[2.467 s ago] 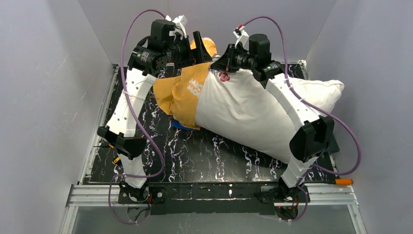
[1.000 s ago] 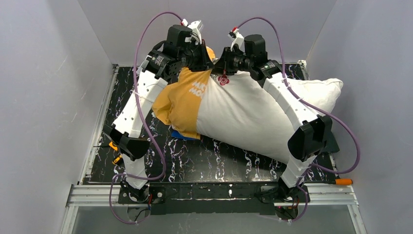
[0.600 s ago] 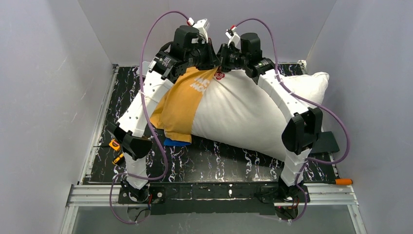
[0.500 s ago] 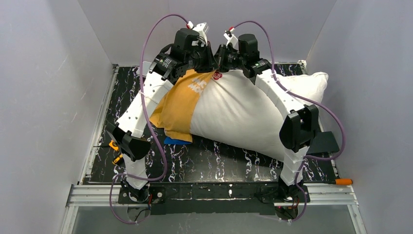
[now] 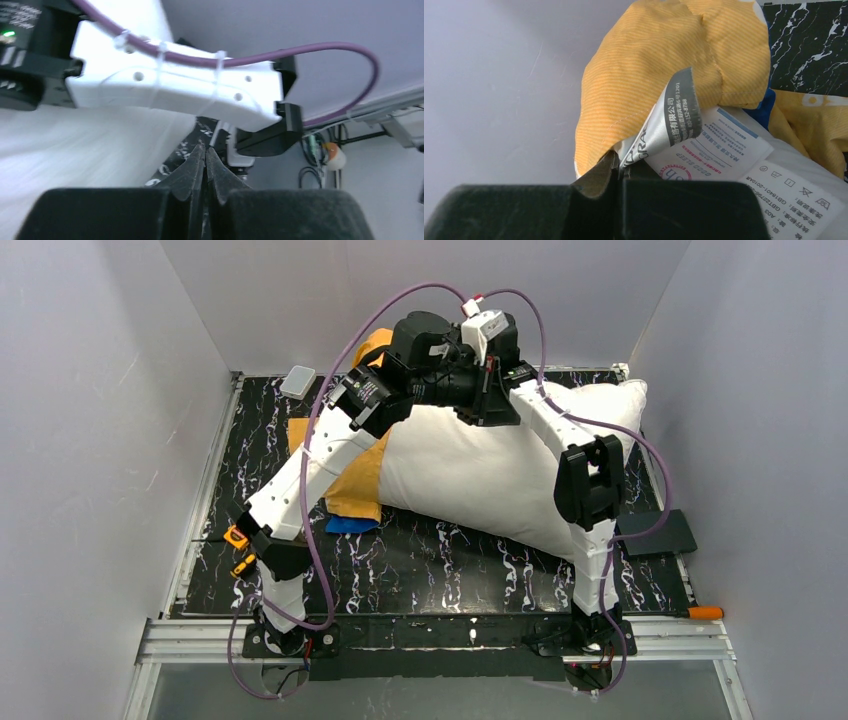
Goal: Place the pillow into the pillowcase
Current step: Stuff the pillow into the pillowcase.
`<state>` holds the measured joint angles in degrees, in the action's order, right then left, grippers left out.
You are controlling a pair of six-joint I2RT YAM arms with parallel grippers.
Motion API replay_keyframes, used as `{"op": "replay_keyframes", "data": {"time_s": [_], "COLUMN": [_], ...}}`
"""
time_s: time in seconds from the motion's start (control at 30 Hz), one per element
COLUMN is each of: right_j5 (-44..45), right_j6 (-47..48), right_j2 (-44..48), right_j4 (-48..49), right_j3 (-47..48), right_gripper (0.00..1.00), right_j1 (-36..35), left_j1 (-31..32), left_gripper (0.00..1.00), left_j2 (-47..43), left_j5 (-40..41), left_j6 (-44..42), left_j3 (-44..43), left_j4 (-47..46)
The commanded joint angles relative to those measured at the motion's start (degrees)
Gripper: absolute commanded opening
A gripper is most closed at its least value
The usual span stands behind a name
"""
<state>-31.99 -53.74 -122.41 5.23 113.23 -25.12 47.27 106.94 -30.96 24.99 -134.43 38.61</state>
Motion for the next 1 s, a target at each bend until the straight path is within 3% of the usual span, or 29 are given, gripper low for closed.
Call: {"op": "replay_keyframes", "data": {"time_s": [0.0, 0.1, 0.17, 0.23, 0.43, 0.7, 0.87, 0.97], "right_j5": [0.7, 0.6, 0.2, -0.1, -1.0, -1.4, -1.6, -1.7], "right_j6": [-4.5, -4.3, -4.3, -4.4, -4.5, -4.8, -5.0, -5.2], "right_j2": [2.1, 2.8, 3.2, 3.7, 4.8, 4.8, 4.7, 4.3], "right_j4": [11.5, 11.3, 11.3, 11.5, 11.6, 11.5, 11.6, 11.6], "right_j3": [5.2, 3.4, 2.4, 1.4, -0.8, -0.6, -0.5, -0.1], "right_gripper": [0.01, 0.01, 0.01, 0.01, 0.01, 0.01, 0.01, 0.01], "right_j1": [0.3, 0.6, 0.7, 0.7, 0.7, 0.7, 0.7, 0.7], "left_j1": [-2.9, -5.1, -6.6, -7.9, -10.4, -12.5, -13.8, -15.0], "left_gripper": [0.1, 0.52, 0.72, 0.82, 0.98, 0.88, 0.59, 0.27], "left_j2": [-4.3, -6.5, -7.8, -8.6, -7.3, -1.9, 1.8, 2.6], "left_j5": [7.0, 18.3, 26.5, 34.4, 51.1, 45.8, 47.7, 49.6], "left_j6": [-3.3, -5.4, -7.4, -9.3, -13.2, -13.6, -12.4, -12.4], "left_j3": [4.8, 5.5, 5.6, 6.2, 8.4, 8.9, 7.6, 6.9], "left_j4": [2.8, 7.4, 11.0, 14.0, 23.5, 24.7, 24.5, 24.3]}}
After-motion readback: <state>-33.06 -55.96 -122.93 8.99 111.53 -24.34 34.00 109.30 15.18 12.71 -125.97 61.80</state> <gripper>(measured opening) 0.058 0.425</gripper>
